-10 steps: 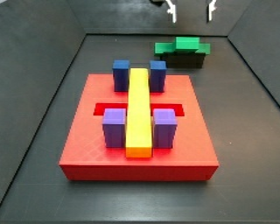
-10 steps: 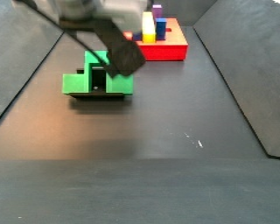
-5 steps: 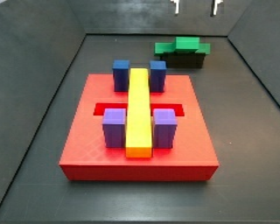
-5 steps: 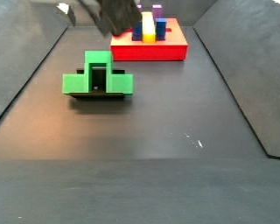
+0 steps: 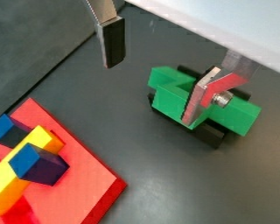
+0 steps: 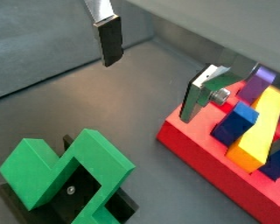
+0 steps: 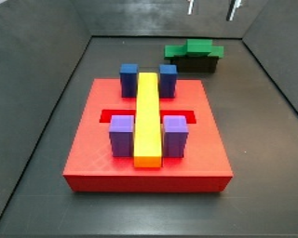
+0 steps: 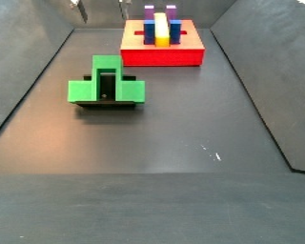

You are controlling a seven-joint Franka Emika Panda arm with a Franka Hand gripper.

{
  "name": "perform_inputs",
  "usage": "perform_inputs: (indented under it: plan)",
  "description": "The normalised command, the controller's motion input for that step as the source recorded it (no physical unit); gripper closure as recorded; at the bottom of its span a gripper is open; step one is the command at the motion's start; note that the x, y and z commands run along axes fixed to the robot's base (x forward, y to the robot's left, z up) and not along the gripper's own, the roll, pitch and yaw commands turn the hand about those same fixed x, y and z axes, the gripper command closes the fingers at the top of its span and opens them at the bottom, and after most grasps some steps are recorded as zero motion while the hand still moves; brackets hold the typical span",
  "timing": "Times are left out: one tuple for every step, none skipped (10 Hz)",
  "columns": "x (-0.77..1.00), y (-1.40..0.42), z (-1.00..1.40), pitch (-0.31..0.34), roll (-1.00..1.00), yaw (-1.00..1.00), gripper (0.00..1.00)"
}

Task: Pick up the green object. Move up. Place the green object on the fixture. Regrasp the green object. Move to above the board. Insert the green object.
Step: Regrasp the green object.

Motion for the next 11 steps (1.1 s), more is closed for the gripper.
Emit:
perform_inputs:
  plan:
    - [0.0,-0.34,0.0,0.194,1.0,0.0,0.0]
    - [0.0,-0.32,0.0,0.189,1.0,0.0,0.0]
    - [0.0,-0.31,0.0,0.191,1.0,0.0,0.0]
    - [0.0,-0.32,0.0,0.191,1.0,0.0,0.0]
    - [0.0,-0.33,-0.04,0.166,1.0,0.0,0.0]
    - [0.0,-0.29,0.0,0.177,1.0,0.0,0.0]
    - [0.0,-0.28,0.0,0.163,1.0,0.0,0.0]
    - [0.0,-0.38,-0.07,0.046,1.0,0.03,0.0]
    - [0.0,-0.37,-0.08,0.023,1.0,0.03,0.0]
    - [0.0,-0.31,-0.02,0.031,1.0,0.01,0.0]
    - [0.0,-0.29,0.0,0.02,1.0,0.04,0.0]
